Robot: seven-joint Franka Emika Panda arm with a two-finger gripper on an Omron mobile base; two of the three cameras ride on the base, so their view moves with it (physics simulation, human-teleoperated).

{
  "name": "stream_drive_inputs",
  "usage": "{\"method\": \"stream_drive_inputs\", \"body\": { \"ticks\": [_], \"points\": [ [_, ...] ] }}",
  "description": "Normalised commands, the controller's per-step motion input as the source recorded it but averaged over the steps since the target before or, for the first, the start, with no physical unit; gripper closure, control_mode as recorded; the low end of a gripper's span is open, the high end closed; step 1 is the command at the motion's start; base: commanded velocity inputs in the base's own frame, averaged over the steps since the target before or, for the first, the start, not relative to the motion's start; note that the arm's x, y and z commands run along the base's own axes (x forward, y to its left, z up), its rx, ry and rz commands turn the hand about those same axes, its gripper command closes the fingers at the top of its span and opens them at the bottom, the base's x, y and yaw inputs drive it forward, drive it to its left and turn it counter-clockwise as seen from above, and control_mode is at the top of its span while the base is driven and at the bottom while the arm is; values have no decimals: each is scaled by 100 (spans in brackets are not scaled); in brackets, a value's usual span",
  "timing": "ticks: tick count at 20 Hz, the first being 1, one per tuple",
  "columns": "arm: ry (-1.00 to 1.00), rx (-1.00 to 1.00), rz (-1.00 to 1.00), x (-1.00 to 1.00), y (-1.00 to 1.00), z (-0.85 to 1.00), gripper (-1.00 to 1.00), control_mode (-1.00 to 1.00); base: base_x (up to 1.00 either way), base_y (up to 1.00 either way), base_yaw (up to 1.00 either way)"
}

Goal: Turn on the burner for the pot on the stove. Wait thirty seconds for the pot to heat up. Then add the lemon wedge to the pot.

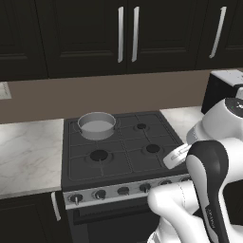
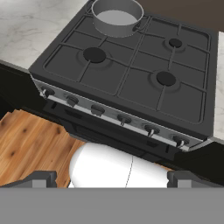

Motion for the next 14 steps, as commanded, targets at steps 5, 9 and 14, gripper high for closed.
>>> {"method": "stream_drive_inputs", "body": {
  "ticks": [5, 9, 14],
  "points": [
    [0, 0, 0, 0, 0, 0, -100, -100, 0, 0, 0],
    [0, 0, 0, 0, 0, 0, -100, -100, 0, 0, 0],
    [0, 0, 0, 0, 0, 0, -100, -100, 0, 0, 0]
  ]
}}
